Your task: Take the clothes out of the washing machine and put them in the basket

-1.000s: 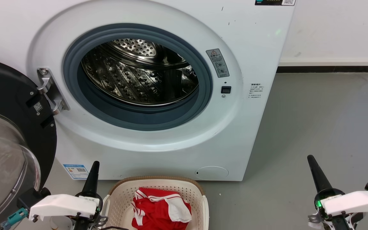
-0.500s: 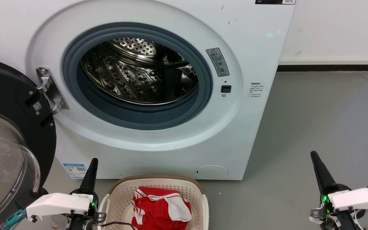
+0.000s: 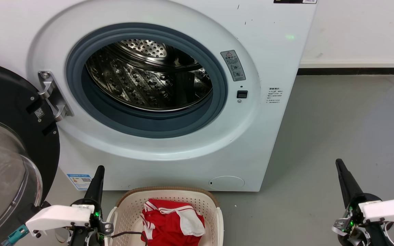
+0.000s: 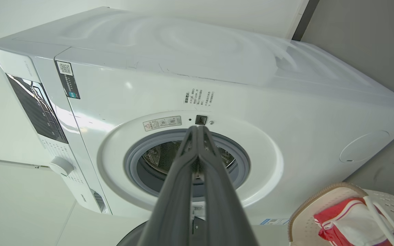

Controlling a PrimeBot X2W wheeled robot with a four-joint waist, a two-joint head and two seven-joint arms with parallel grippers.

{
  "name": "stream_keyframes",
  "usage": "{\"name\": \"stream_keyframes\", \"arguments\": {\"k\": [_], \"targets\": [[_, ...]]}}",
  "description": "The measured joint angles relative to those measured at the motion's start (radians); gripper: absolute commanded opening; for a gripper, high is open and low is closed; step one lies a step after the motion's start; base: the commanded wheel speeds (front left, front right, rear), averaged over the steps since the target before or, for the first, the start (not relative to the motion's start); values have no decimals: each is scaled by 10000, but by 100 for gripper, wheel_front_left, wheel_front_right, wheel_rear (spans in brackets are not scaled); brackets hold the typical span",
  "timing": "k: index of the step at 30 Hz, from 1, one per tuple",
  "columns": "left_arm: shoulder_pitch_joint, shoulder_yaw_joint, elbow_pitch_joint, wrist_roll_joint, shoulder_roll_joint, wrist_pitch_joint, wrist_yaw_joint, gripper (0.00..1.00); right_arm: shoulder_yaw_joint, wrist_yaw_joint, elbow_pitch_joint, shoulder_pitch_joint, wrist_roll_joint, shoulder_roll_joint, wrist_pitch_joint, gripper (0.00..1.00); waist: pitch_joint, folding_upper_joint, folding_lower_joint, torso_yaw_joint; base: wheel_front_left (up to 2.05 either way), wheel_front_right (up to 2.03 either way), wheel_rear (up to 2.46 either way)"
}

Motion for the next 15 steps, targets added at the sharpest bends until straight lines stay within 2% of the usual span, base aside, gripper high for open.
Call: {"name": "stream_keyframes", "arguments": {"k": [15], "targets": [[-74, 205, 109, -1024, -102, 182, -113, 0, -151, 0, 142, -187, 1124, 15, 105, 0, 53, 0, 0, -3, 0, 0, 0]]}}
